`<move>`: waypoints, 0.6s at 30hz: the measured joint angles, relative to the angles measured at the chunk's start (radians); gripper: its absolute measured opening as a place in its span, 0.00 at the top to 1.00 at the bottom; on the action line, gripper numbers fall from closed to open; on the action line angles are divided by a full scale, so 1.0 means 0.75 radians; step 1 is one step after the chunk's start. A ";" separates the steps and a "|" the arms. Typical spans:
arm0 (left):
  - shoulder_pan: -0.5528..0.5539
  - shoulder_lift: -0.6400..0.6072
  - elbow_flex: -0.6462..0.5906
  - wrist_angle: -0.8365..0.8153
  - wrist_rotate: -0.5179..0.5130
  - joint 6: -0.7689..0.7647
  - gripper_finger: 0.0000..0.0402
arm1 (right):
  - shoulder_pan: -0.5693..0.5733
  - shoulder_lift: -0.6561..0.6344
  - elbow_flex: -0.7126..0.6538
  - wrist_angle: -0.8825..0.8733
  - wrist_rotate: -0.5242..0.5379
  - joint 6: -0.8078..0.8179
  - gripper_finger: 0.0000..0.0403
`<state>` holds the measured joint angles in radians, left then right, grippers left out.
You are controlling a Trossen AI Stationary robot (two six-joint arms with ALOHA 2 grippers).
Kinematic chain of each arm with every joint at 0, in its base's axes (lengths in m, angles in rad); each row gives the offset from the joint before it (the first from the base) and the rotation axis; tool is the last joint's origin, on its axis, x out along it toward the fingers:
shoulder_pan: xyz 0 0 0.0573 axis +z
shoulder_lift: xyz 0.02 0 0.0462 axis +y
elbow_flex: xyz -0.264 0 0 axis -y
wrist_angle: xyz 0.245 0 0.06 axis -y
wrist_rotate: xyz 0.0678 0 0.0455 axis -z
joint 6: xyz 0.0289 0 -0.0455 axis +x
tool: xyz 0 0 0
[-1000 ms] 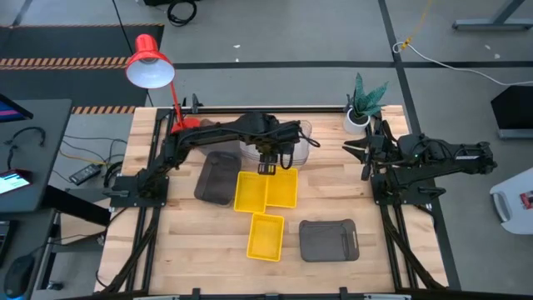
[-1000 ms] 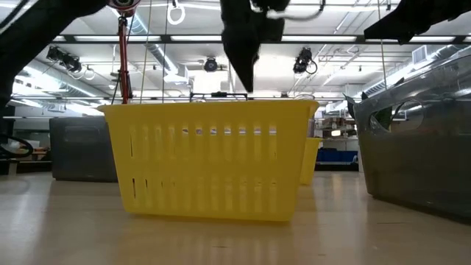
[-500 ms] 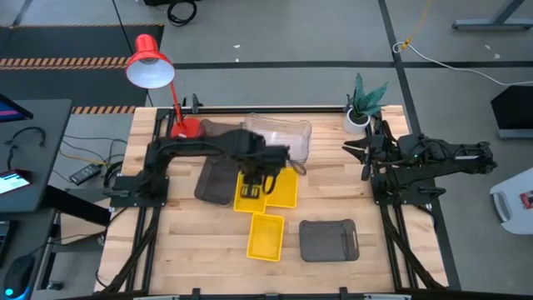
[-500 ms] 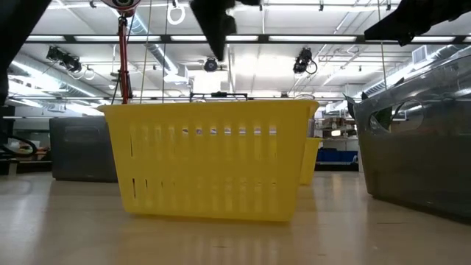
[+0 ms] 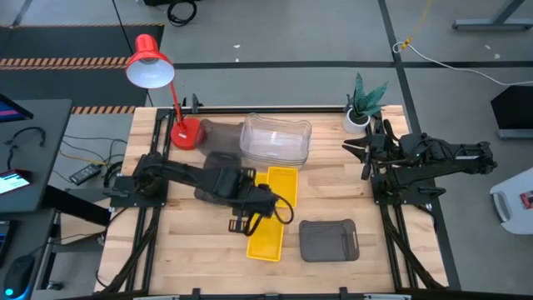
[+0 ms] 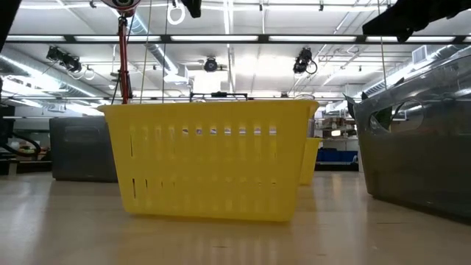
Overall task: Stack baskets by color
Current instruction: Stack the middle left black bin on top of the top black bin
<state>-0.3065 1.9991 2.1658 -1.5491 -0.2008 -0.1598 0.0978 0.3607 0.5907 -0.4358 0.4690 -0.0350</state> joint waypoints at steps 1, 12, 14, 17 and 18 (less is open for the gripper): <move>-0.016 0.000 0.000 -0.006 -0.038 -0.010 0.71 | 0.000 0.000 0.000 0.000 0.000 0.000 0.82; -0.178 0.000 0.000 -0.029 -0.305 -0.053 0.71 | 0.000 0.012 0.000 0.001 -0.004 0.038 0.82; -0.196 0.000 0.000 -0.029 -0.323 -0.055 0.71 | 0.000 0.012 0.000 0.001 -0.019 0.049 0.82; -0.211 0.000 0.000 -0.029 -0.349 -0.057 0.71 | 0.000 0.012 0.000 0.002 -0.058 0.067 0.82; -0.213 -0.002 -0.015 -0.019 -0.361 -0.059 0.71 | 0.000 0.012 0.000 0.001 -0.065 0.075 0.82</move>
<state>-0.4663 1.9976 2.1542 -1.5637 -0.4718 -0.2037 0.0978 0.3695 0.5907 -0.4351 0.4200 0.0209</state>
